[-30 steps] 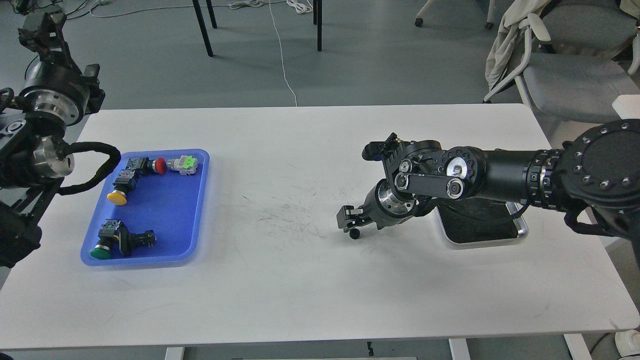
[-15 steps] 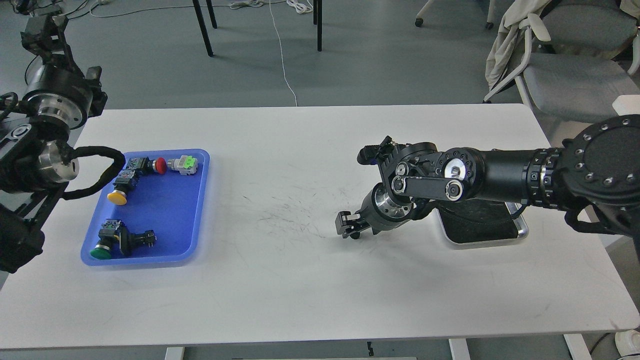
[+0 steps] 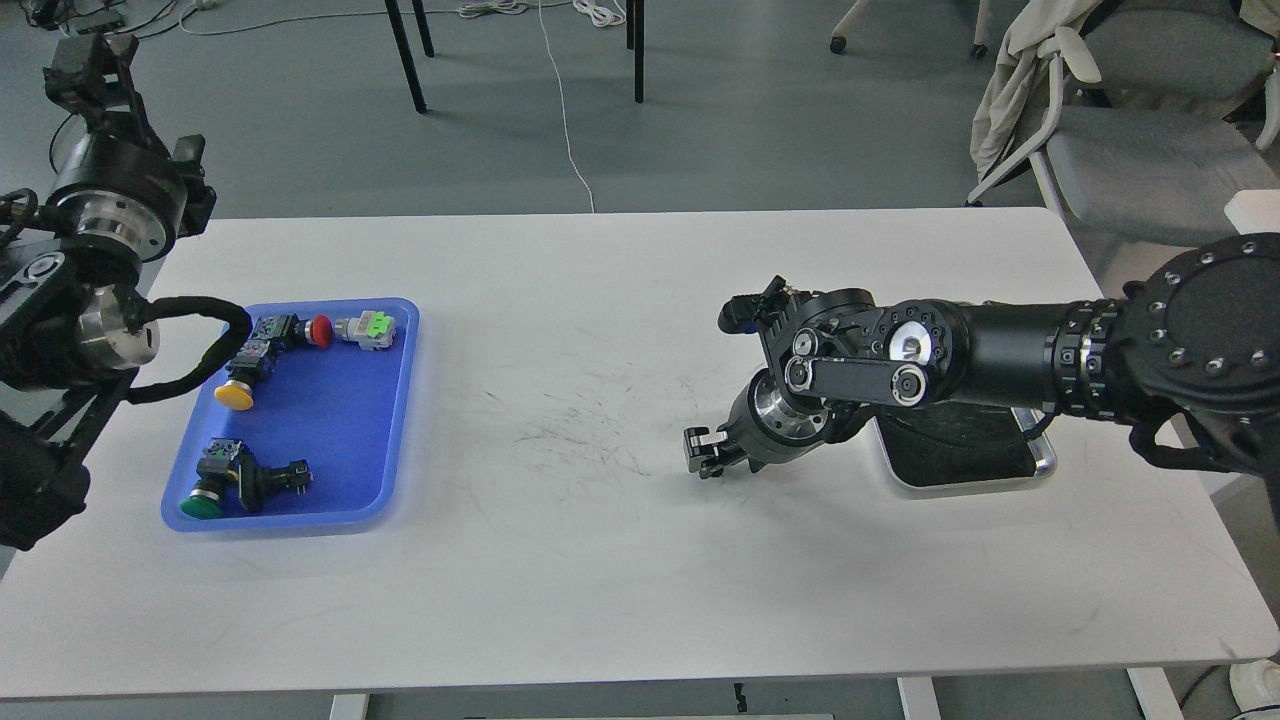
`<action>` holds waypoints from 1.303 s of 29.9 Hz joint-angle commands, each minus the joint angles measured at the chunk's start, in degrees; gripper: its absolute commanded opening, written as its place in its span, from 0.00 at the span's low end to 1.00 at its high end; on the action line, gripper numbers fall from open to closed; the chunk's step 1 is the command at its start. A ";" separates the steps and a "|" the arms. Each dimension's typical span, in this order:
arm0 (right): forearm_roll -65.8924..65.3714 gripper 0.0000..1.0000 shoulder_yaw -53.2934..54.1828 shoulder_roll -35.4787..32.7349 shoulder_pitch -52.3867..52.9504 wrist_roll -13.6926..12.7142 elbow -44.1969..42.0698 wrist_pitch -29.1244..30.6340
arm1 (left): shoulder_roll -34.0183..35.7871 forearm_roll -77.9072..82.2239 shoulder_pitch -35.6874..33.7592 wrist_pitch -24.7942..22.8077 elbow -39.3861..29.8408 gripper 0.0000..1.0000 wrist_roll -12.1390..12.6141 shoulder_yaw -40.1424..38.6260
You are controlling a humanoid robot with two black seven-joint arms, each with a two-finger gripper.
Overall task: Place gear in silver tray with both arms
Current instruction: 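Reach the right gripper to the black gear and grasp it, then carry the gear into the silver tray and open the right gripper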
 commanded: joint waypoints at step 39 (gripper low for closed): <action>0.07 0.02 0.61 0.00 15.86 -0.46 -0.33 0.00 | -0.53 0.00 -0.08 -0.01 0.00 0.98 -0.35 0.00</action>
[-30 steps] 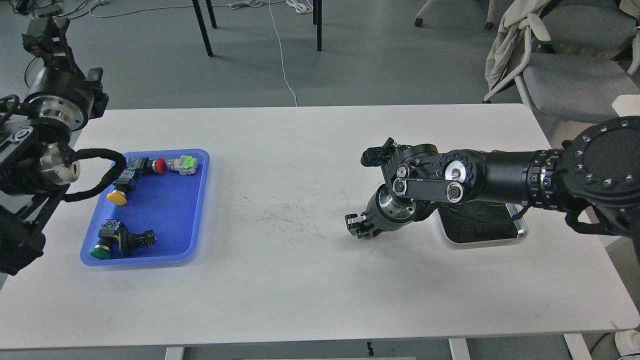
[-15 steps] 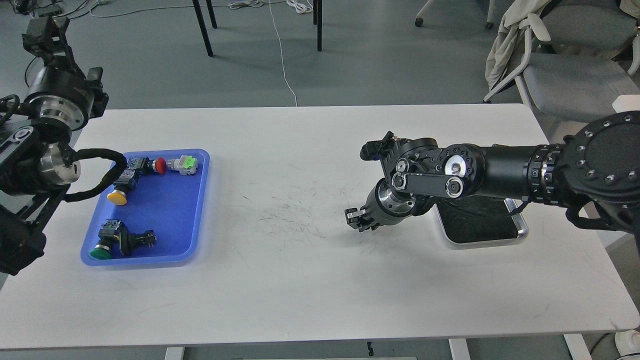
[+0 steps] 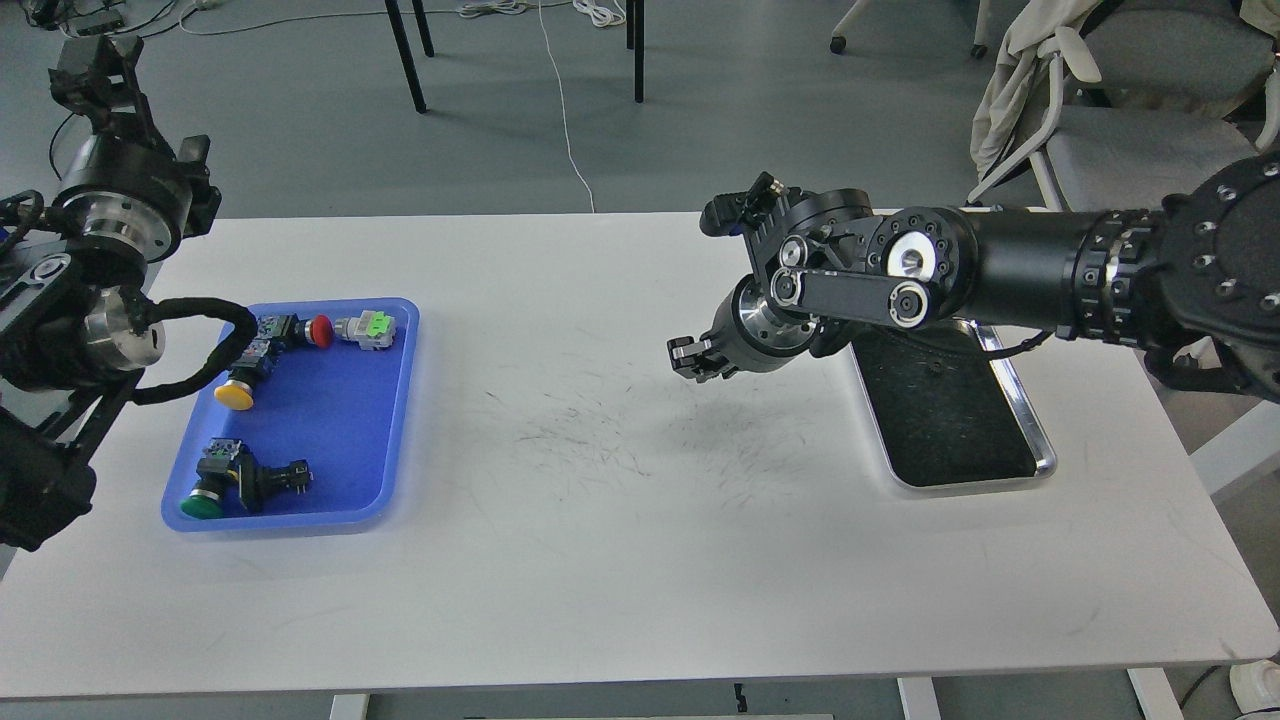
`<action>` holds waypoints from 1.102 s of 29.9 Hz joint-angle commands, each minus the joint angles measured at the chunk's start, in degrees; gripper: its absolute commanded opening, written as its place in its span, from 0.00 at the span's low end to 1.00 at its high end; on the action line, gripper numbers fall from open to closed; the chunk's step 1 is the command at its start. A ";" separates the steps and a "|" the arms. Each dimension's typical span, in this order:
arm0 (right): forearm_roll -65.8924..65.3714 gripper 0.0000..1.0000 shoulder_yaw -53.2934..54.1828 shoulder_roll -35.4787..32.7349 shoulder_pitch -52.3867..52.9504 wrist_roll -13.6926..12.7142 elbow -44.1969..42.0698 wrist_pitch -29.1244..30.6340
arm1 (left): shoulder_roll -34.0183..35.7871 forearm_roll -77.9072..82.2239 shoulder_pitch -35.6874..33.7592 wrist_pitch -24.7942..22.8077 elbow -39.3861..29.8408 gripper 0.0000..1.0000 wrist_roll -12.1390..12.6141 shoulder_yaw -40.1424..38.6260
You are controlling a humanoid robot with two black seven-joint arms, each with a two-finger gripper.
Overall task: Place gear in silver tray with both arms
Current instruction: 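Carry the gear into the silver tray and open the right gripper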
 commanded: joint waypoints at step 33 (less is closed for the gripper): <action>-21.60 0.02 9.60 -34.99 -22.98 7.18 8.58 -10.95 | -0.45 0.26 -0.90 1.41 0.00 0.98 0.35 0.44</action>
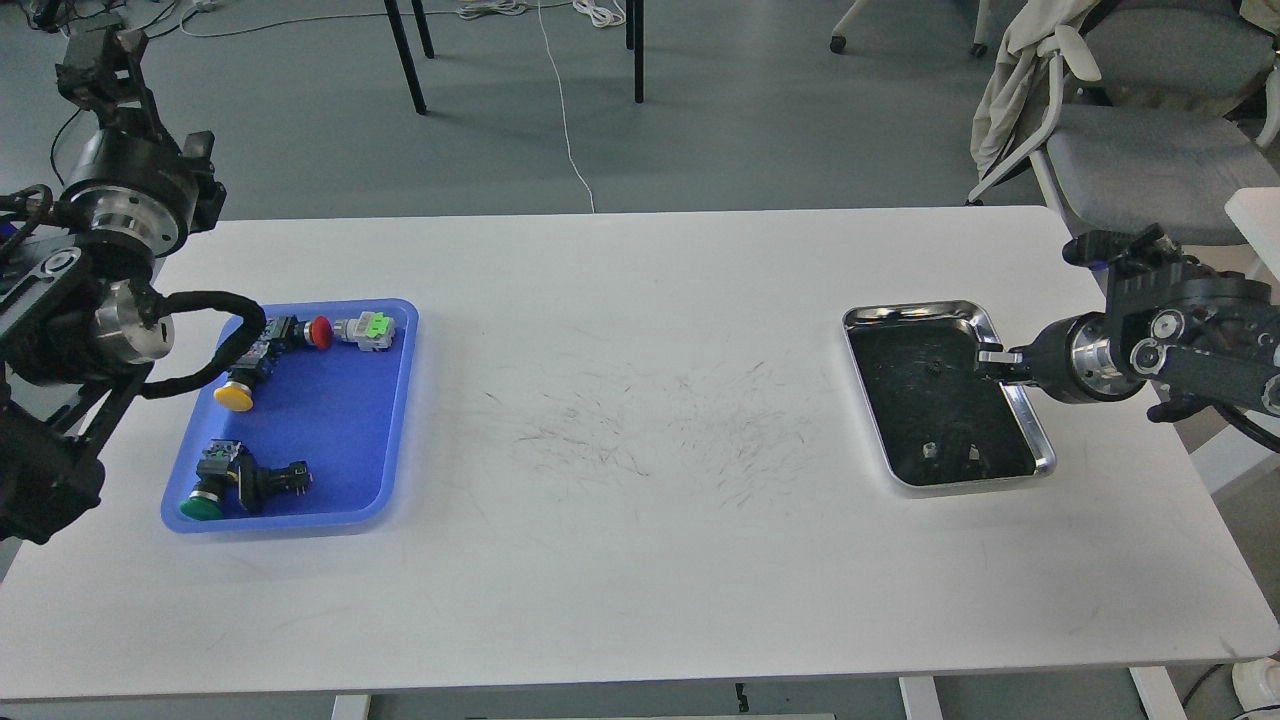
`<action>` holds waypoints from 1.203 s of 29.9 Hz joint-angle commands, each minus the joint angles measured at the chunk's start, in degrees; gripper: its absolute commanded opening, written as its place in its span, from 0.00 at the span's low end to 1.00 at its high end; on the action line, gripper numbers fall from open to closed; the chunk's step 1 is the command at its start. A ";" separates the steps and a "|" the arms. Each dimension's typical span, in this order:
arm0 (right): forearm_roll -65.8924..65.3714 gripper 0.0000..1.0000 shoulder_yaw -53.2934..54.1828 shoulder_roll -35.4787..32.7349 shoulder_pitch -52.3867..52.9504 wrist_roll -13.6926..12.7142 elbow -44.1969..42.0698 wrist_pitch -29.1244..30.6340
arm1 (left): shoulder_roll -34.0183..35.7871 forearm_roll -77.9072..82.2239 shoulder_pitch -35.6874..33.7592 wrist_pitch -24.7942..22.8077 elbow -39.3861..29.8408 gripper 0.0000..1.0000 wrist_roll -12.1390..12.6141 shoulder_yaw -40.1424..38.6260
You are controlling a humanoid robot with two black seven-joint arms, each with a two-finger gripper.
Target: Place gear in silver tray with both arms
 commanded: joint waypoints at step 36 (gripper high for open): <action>21.41 0.98 41.71 -2.97 -3.10 0.35 -3.00 -0.49 | -1.24 -0.53 -5.09 -1.14 6.50 0.98 0.09 0.61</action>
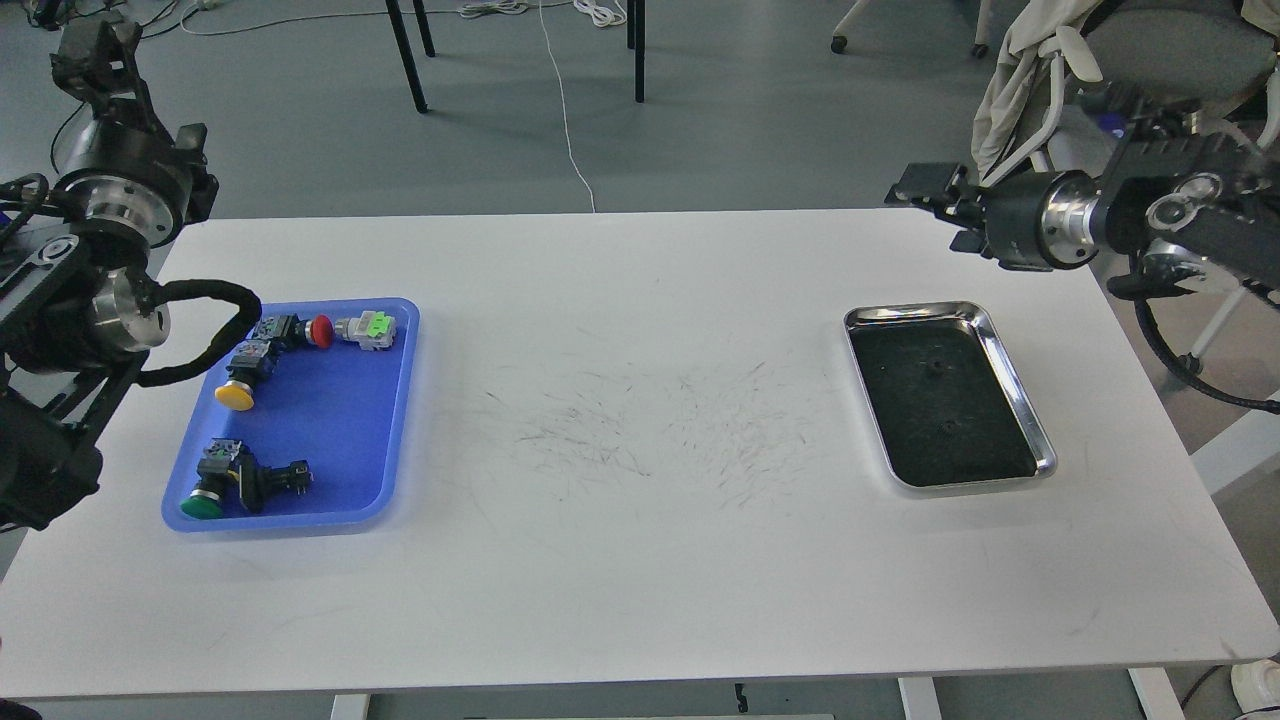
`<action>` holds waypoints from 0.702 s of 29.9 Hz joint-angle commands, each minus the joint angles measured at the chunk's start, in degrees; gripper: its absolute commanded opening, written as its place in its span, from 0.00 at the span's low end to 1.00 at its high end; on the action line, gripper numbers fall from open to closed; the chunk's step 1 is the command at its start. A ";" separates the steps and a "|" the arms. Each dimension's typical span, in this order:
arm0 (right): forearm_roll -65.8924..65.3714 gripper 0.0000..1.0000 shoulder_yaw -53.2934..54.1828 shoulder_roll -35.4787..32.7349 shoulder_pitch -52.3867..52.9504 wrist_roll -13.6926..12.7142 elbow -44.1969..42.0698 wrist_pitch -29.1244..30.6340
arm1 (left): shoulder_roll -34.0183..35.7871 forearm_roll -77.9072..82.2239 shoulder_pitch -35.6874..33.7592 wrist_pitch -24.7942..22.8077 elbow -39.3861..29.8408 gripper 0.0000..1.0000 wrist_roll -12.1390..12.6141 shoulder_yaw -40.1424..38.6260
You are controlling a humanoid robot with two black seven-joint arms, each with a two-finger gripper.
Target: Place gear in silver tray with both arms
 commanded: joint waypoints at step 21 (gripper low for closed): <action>34.99 0.99 62.50 16.07 -40.35 3.48 -9.71 4.40 | -18.99 -6.73 -5.45 -13.39 19.71 0.98 -7.22 -0.08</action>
